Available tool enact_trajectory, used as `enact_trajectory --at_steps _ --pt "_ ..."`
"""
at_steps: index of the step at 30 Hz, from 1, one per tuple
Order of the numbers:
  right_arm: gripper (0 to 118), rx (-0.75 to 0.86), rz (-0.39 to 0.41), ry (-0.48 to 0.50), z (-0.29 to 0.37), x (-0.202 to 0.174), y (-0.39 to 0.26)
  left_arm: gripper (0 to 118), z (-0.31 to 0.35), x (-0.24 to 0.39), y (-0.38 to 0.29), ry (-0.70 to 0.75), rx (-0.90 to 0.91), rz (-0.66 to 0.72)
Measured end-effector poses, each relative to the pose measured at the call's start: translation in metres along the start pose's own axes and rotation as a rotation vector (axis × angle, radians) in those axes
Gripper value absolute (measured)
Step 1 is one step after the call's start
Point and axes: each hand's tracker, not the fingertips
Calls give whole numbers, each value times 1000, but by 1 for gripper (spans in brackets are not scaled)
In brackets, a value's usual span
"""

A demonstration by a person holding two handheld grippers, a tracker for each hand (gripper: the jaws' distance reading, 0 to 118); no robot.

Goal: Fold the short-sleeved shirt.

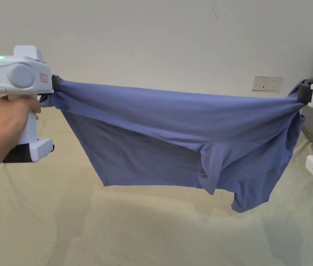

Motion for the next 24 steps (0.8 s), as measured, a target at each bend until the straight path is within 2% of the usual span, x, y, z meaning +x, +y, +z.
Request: enact_trajectory --at_steps 4,8,10,14,17,22,24 --pt "10 -108 -17 28 -12 -11 -56 2 -17 -11 -64 13 -106 1" --pt "10 -214 -89 40 -9 -18 -131 2 -15 -25 -148 13 -234 20" --pt "10 -277 -95 50 0 -21 -168 2 -9 -34 -190 18 -303 24" --pt "10 -394 -109 66 36 -22 -239 2 24 -57 -271 22 -421 71" --pt "10 -454 -120 74 74 -16 -283 2 61 -68 -317 11 -477 47" --pt "10 -518 -181 57 144 1 -329 2 128 -85 -365 -4 -526 40" --pt "10 -534 -177 57 170 6 -341 2 147 -95 -384 -8 -543 47"
